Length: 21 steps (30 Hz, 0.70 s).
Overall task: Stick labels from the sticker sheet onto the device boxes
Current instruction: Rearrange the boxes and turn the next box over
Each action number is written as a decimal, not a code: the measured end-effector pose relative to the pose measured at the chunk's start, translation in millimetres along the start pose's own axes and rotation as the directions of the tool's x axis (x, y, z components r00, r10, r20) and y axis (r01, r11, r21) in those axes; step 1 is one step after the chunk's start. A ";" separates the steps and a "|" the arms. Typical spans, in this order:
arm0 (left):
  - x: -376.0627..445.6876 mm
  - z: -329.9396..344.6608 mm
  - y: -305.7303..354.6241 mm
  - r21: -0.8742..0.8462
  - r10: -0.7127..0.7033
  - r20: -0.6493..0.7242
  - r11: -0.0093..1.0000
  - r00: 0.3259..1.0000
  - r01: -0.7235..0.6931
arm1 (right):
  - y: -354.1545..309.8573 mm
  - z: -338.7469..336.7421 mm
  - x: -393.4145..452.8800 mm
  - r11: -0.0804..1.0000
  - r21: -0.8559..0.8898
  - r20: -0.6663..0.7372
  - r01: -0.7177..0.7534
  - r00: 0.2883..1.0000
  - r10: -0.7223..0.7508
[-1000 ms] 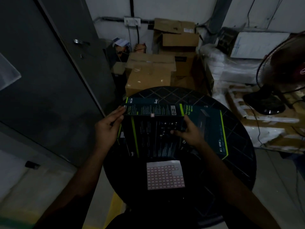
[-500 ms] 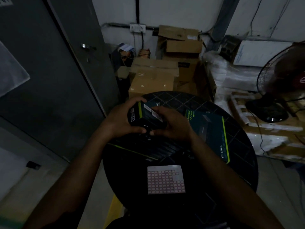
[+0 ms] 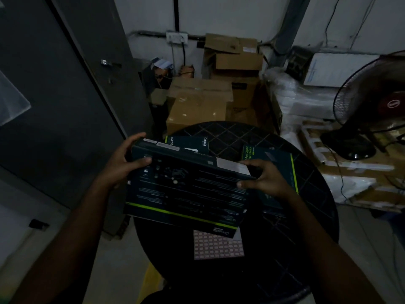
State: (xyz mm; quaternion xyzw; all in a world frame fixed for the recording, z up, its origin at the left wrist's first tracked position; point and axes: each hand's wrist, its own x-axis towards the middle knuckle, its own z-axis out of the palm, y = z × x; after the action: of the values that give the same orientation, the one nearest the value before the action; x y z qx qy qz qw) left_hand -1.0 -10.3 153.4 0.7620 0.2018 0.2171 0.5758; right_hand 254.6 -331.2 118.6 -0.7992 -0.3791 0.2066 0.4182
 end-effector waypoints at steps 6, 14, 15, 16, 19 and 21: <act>11.4 -6.5 -2.8 0.239 -0.004 0.008 0.971 1.000 0.002 | -40.7 -11.8 -0.8 0.987 -0.091 -0.175 0.130 0.974 -0.144; 13.8 -12.3 -1.9 0.011 -0.091 0.140 0.996 0.986 0.090 | -86.1 -46.8 -16.6 0.905 -0.326 -0.110 0.275 0.939 -0.326; 12.1 -11.1 -1.9 -0.161 -0.158 0.155 0.970 0.975 0.183 | -91.7 -48.7 -22.3 0.885 -0.355 -0.098 0.301 0.930 -0.355; 12.2 -9.5 -6.7 -0.280 -0.248 0.174 0.915 0.953 0.289 | -97.0 -49.5 -28.0 0.858 -0.392 -0.079 0.333 0.916 -0.392; 13.1 -1.2 -27.9 -0.257 -0.516 0.276 0.773 0.811 0.579 | -106.5 -46.8 -40.9 0.754 -0.501 -0.037 0.425 0.860 -0.510; 9.7 9.5 -42.7 -0.249 -0.629 0.405 0.622 0.664 0.742 | -104.7 -42.1 -43.6 0.702 -0.536 -0.017 0.468 0.826 -0.564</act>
State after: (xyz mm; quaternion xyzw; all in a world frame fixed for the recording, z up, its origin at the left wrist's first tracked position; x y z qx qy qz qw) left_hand 9.8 -1.5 110.8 0.5150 0.3486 -0.0952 0.7773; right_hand 209.2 -348.7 229.3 -0.7566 -0.5894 -0.1002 0.2648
